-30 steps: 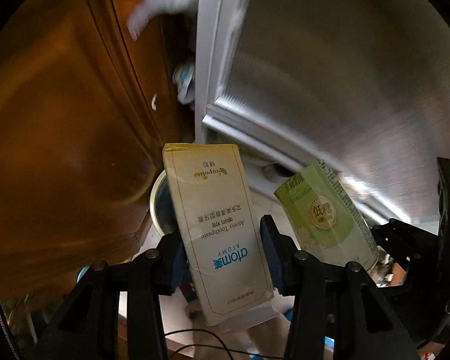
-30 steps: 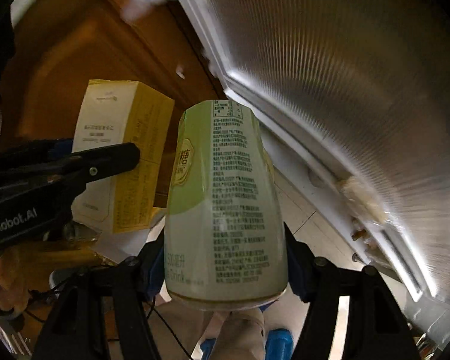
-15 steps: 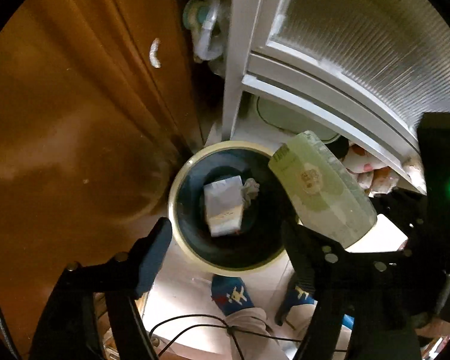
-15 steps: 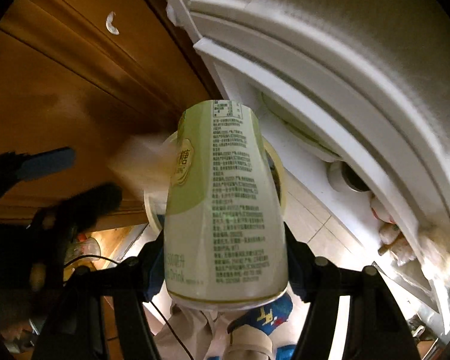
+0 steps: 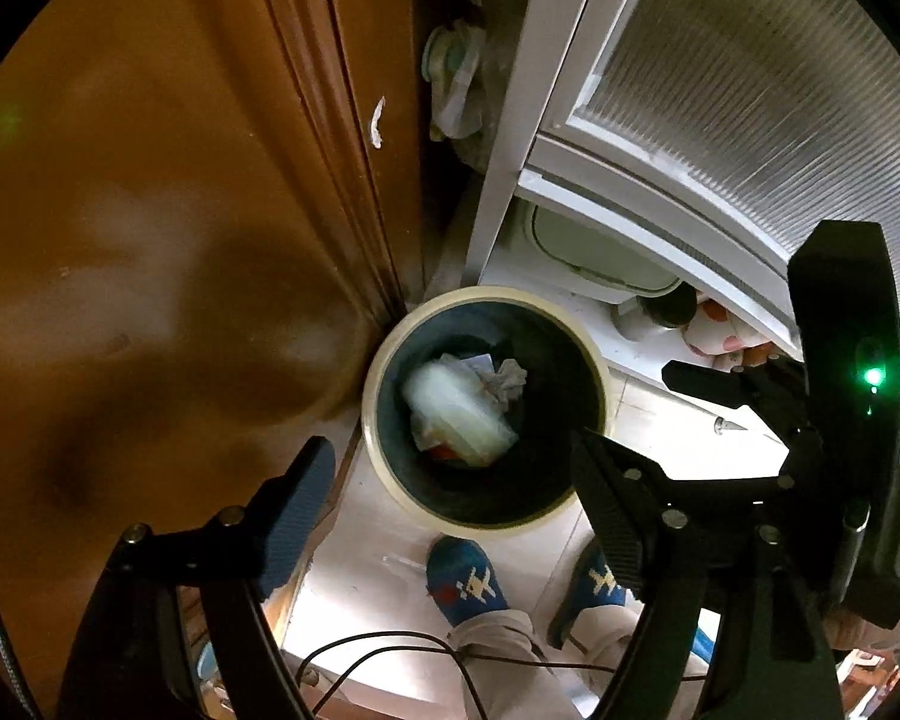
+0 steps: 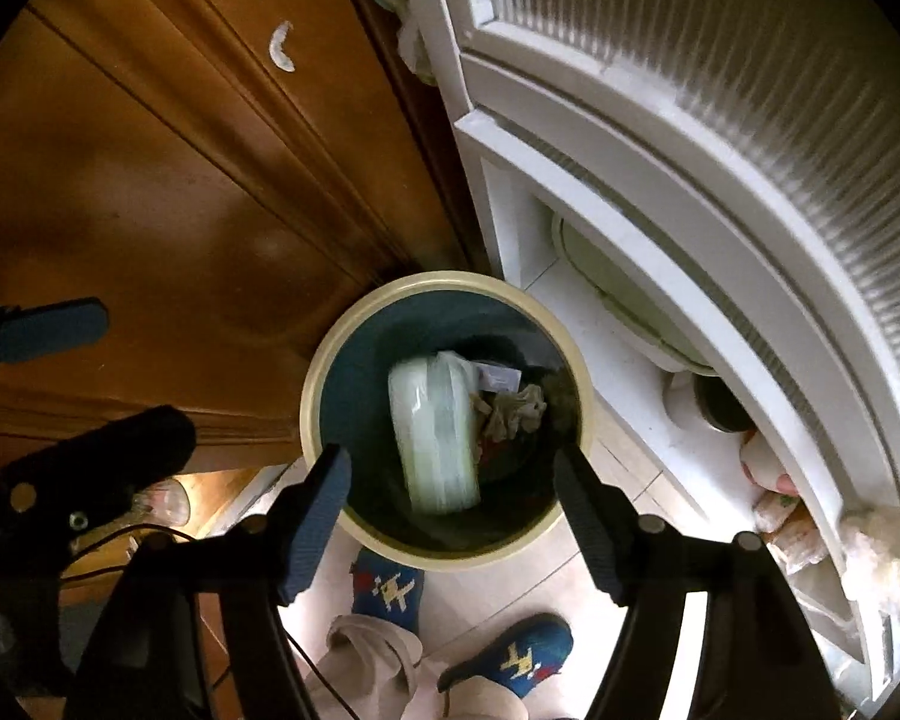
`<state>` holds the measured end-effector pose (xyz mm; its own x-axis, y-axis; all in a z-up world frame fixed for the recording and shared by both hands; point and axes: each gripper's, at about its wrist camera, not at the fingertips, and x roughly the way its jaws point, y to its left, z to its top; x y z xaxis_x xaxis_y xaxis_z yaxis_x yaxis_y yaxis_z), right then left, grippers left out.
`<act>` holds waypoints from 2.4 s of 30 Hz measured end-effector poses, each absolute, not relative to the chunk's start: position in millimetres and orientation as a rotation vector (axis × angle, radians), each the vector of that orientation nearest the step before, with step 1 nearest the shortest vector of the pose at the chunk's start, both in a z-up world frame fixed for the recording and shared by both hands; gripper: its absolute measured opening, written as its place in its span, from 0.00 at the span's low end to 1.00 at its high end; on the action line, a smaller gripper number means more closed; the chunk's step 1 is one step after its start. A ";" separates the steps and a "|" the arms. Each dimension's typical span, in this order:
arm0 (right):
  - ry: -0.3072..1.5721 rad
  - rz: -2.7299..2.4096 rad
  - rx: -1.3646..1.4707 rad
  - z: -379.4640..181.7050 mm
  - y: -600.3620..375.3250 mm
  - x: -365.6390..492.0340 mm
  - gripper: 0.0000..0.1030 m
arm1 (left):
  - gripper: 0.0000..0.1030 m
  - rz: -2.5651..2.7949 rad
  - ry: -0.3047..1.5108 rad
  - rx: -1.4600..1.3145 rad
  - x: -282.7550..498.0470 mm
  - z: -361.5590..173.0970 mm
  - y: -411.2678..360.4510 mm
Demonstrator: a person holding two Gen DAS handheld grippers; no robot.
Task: Collect trash
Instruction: 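Raise both tools back up to the counter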
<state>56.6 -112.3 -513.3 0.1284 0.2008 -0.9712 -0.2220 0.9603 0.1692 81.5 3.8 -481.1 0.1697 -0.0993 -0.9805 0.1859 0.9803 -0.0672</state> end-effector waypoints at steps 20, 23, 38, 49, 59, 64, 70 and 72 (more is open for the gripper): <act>1.281 0.380 -0.028 -328.5 -154.1 -1.9 0.69 | 0.78 -0.212 1.276 -0.070 24.7 -296.0 -14.5; 1.243 0.403 -0.033 -288.6 -158.0 -11.9 0.69 | 0.84 -0.224 1.235 -0.082 15.9 -257.1 -18.4; 0.920 0.343 -0.100 -90.3 -214.4 -28.9 0.69 | 0.84 -0.223 0.946 -0.014 -6.8 -76.1 -51.1; 0.713 0.234 -0.118 5.3 -254.3 3.9 0.69 | 0.84 -0.179 0.813 -0.011 32.9 11.9 -55.9; 0.749 0.166 -0.040 25.0 -278.7 83.2 0.69 | 0.84 -0.194 0.848 -0.063 124.6 10.3 -36.2; 0.826 0.129 0.055 4.1 -294.1 140.6 0.69 | 0.84 -0.209 0.901 -0.124 185.4 -11.4 -20.1; 0.916 0.035 0.139 -36.1 -308.2 216.2 0.69 | 0.84 -0.213 0.968 -0.145 253.9 -45.7 -9.4; 0.930 0.009 0.162 -46.9 -312.4 235.1 0.69 | 0.84 -0.211 0.986 -0.149 272.1 -55.7 -8.6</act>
<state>235.1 -312.4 -46.9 0.5988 0.0780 -0.7971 0.0617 0.9878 0.1430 272.1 -8.6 -55.7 0.5339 -0.2439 -0.8096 0.1093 0.9694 -0.2200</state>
